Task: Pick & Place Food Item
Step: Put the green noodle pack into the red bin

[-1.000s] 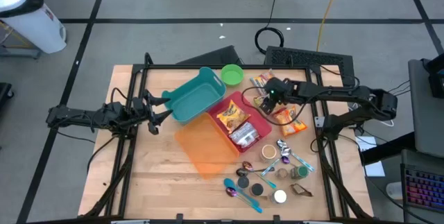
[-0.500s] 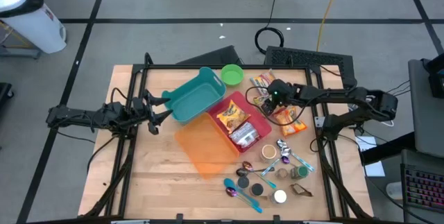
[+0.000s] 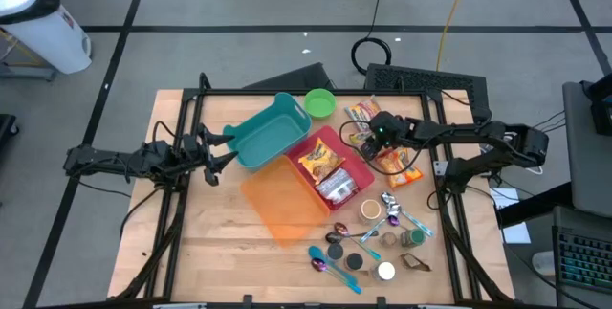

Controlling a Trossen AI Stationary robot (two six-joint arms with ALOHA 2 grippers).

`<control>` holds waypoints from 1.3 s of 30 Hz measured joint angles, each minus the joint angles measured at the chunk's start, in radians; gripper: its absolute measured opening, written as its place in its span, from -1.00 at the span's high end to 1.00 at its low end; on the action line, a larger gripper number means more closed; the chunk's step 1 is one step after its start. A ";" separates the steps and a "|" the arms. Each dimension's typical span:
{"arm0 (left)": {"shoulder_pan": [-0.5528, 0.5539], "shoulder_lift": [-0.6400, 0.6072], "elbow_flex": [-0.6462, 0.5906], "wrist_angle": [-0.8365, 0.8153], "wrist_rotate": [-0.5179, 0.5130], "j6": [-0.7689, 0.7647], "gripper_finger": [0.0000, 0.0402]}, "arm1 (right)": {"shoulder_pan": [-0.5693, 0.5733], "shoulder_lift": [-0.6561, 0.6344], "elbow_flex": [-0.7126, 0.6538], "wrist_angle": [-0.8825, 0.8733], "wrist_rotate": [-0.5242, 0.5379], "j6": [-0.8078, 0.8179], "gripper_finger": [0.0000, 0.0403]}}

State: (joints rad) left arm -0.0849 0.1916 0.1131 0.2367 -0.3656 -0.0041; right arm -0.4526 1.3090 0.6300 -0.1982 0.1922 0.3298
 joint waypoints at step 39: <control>0.000 0.000 0.000 0.000 0.000 0.000 -0.26 | 0.029 -0.276 0.001 0.064 0.041 -0.108 1.00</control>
State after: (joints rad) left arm -0.0849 0.1913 0.1131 0.2363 -0.3656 -0.0042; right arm -0.4236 1.0326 0.6312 -0.1339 0.2333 0.2215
